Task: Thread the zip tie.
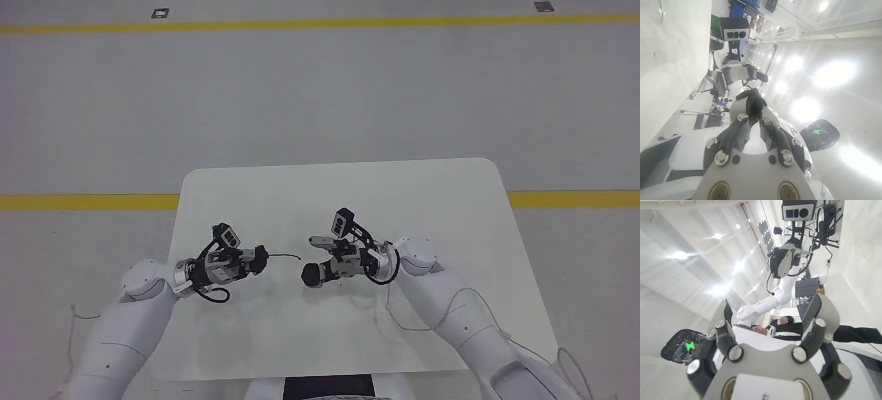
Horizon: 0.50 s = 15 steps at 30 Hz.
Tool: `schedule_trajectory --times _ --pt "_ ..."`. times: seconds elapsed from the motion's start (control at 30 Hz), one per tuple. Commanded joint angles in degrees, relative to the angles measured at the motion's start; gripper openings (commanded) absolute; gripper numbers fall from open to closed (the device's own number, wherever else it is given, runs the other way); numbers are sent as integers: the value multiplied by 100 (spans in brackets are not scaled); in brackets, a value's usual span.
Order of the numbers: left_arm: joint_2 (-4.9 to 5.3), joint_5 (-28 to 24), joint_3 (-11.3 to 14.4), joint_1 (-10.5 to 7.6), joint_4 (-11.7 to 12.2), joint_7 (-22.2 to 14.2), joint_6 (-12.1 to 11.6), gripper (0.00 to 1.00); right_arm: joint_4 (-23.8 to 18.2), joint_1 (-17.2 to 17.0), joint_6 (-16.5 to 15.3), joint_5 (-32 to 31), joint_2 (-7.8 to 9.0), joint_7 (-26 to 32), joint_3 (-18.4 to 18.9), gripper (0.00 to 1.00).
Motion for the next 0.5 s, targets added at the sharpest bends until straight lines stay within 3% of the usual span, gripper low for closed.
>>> schedule_trajectory --times 0.0,0.07,0.23,0.47 --pt "0 0 0 0 0 0 0 0 0 6 -6 -16 2 -5 -6 24" --pt "0 0 0 0 0 0 0 0 3 8 -27 -35 4 -8 -15 15" --pt "0 0 0 0 0 0 0 0 3 0 -110 -39 2 -33 -38 11" --pt "0 0 0 0 0 0 0 0 20 -17 -159 -25 -7 -132 -74 15"
